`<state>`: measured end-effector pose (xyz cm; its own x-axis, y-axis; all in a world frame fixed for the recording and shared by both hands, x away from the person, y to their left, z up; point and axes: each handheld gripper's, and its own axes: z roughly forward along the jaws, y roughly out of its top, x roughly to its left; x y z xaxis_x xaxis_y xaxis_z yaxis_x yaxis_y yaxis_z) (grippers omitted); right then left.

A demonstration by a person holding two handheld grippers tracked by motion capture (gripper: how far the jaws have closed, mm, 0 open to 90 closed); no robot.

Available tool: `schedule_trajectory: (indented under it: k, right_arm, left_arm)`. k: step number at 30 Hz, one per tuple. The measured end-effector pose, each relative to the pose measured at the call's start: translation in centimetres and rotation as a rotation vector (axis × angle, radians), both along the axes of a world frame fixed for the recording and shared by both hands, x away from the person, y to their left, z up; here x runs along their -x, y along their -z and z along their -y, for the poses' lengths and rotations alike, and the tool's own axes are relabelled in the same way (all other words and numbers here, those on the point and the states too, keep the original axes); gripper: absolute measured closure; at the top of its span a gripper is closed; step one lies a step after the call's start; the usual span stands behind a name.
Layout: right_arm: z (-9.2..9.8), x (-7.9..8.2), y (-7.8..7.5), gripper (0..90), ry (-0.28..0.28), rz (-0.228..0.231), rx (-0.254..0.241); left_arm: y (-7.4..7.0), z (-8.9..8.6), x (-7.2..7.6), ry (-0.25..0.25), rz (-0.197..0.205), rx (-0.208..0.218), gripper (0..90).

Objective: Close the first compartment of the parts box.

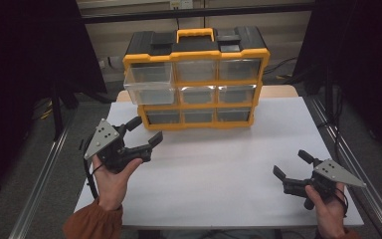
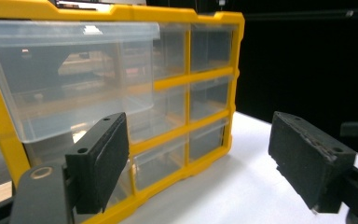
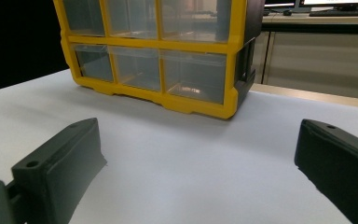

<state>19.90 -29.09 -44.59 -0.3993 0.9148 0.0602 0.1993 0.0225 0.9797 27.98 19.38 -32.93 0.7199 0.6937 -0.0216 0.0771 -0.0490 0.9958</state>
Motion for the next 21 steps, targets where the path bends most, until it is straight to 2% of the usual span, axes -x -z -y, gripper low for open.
schedule_trajectory:
  k: [4, 7, 8, 11, 13, 16, 20, 21]
  right_arm:
    - [0.0, 0.0, 0.0, 0.6, -0.002, 0.006, 0.004]
    - [0.0, 0.0, 0.0, 0.6, -0.004, 0.002, 0.001]
    - [0.0, 0.0, 0.0, 0.7, 0.001, 0.003, 0.001]
    - [0.1, 0.0, 0.0, 0.6, -0.004, 0.004, 0.003]
    - [0.0, 0.0, 0.0, 0.7, -0.006, 0.003, 0.002]
    - [0.0, 0.0, 0.0, 0.7, -0.006, 0.007, 0.004]
    - [0.0, 0.0, 0.0, 0.7, -0.007, 0.006, 0.006]
    - [0.0, 0.0, 0.0, 0.7, -0.007, 0.002, 0.002]
  left_arm:
    - [-0.5, 0.0, -0.4, 0.022, 0.010, -0.008, 32.0]
    - [-0.5, 0.0, -0.6, 0.029, 0.014, -0.017, 34.4]
    - [-0.6, 0.1, -0.7, 0.030, 0.017, -0.023, 39.6]
    - [-0.6, 0.2, -0.8, 0.035, 0.001, -0.032, 47.7]
    - [-0.6, 0.2, -1.0, 0.047, -0.007, -0.017, 52.8]
    - [-0.6, 0.3, -1.2, 0.033, -0.009, -0.023, 60.7]
    - [-0.5, 0.1, -2.1, 0.071, -0.009, -0.021, 76.1]
    - [-0.5, 0.2, -2.2, 0.051, -0.004, -0.014, 78.1]
